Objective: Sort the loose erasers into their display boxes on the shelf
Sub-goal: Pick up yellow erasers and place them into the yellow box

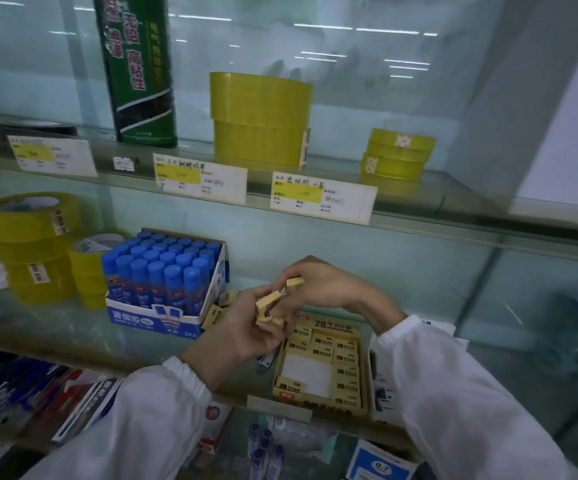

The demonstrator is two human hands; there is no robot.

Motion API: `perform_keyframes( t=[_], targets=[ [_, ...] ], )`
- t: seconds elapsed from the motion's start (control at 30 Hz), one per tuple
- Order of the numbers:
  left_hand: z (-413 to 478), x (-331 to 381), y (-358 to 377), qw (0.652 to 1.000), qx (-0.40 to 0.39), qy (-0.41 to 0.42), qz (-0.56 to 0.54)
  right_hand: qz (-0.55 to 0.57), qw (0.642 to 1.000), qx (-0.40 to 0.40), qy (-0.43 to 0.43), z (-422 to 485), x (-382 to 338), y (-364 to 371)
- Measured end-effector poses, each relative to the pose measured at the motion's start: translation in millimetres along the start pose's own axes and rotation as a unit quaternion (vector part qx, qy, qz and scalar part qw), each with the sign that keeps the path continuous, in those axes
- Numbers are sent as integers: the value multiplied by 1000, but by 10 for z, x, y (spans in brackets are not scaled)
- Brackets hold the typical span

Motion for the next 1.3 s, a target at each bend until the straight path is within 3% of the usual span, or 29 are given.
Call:
perform_keyframes(
  t=[0.1, 0.27, 0.43, 0.57, 0.83, 1.03, 1.3],
  targets=[
    [97, 39, -44, 1000, 16, 9, 5, 107, 992, 53, 32, -269, 197, -11],
    [192, 132, -21, 999, 36, 13, 17, 109, 993, -32, 24, -701, 397, 248],
    [289, 190, 20, 996, 82, 2, 24, 207, 978, 20, 20, -736, 654, 553],
    [300, 215, 63, 996, 75, 28, 49, 183, 981, 60, 36, -717, 732, 673],
    [196, 171, -141, 994, -35, 6, 106, 183, 979, 83, 33, -725, 622, 711],
    [139, 148, -240, 994, -72, 48, 68, 112, 993, 19, 33, -755, 549, 681],
    [136, 54, -226, 985, -69, 87, 130, 68, 996, -33, 40, -741, 498, 590]
  ],
)
Point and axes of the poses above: each hand's wrist, its own z-axis towards the middle knuckle, its own y-axis out of the palm, x = y × z, the point moved 2 cm from there along z, towards the middle knuckle, and after that the axes turned 11 degrees about -z, right-handed, at the moved point
